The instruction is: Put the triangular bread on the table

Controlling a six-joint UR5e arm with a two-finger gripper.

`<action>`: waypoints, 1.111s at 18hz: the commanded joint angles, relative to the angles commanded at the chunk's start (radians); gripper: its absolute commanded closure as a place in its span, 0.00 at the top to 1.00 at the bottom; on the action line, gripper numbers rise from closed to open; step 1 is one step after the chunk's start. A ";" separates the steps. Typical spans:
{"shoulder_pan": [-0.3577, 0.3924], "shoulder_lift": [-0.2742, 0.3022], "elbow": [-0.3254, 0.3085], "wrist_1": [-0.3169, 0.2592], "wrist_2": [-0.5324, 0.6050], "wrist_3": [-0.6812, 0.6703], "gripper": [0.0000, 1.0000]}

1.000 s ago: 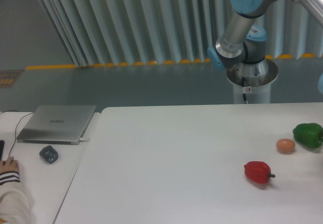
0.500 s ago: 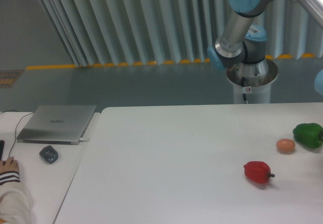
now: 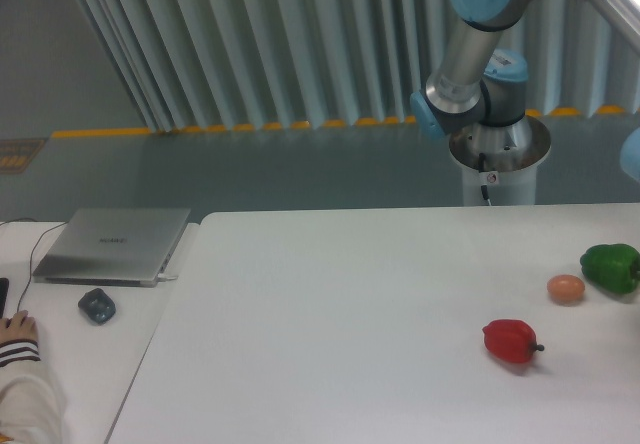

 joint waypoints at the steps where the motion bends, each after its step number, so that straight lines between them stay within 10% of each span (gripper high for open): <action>1: 0.003 0.006 0.009 -0.014 -0.003 -0.002 0.00; 14: 0.012 0.092 0.095 -0.308 -0.277 -0.101 0.00; 20: -0.046 0.120 0.091 -0.350 -0.313 -0.170 0.00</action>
